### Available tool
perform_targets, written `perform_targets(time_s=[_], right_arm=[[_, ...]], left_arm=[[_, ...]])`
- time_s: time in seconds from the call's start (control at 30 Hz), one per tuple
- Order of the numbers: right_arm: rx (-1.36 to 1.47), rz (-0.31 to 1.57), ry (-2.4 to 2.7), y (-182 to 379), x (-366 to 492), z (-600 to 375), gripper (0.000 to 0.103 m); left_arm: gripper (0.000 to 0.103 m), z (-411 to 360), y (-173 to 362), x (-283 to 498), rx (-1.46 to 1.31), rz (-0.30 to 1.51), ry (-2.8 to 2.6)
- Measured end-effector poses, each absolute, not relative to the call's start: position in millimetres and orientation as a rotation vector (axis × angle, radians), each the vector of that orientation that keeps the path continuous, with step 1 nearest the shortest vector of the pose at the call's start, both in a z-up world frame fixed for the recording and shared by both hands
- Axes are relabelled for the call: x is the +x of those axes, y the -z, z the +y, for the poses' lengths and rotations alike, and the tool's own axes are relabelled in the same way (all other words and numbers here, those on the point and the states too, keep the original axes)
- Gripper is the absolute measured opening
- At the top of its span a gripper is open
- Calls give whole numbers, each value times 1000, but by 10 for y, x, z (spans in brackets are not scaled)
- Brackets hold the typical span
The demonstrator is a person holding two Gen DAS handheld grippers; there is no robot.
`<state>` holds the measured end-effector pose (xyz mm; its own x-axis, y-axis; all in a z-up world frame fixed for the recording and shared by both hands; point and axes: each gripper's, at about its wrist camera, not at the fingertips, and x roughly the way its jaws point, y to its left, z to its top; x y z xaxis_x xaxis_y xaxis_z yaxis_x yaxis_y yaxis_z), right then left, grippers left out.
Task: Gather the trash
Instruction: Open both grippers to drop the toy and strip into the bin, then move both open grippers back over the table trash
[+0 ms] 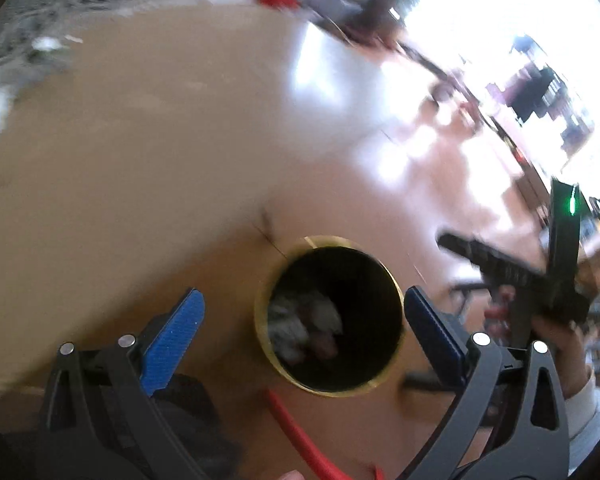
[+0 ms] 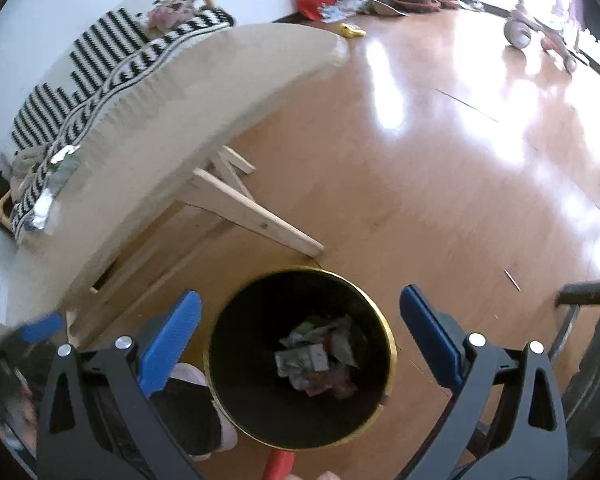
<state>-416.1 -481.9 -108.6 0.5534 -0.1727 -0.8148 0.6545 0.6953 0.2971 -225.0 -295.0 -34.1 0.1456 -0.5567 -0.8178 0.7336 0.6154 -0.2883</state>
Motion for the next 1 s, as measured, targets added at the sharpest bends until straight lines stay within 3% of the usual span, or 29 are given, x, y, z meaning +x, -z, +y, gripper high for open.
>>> perform_targets(time_s=[0.33, 0.57, 0.77, 1.0], right_arm=[[388, 826, 248, 566, -2513, -3979, 96], [275, 766, 153, 99, -1452, -3619, 96], [257, 722, 105, -166, -399, -3368, 96], [206, 826, 42, 16, 937, -3070, 96]], left_arm=[[97, -1355, -61, -765, -25, 1016, 477], [97, -537, -321, 206, 4, 960, 316], [97, -411, -272, 1118, 53, 987, 295], [97, -705, 107, 1953, 244, 1031, 386]])
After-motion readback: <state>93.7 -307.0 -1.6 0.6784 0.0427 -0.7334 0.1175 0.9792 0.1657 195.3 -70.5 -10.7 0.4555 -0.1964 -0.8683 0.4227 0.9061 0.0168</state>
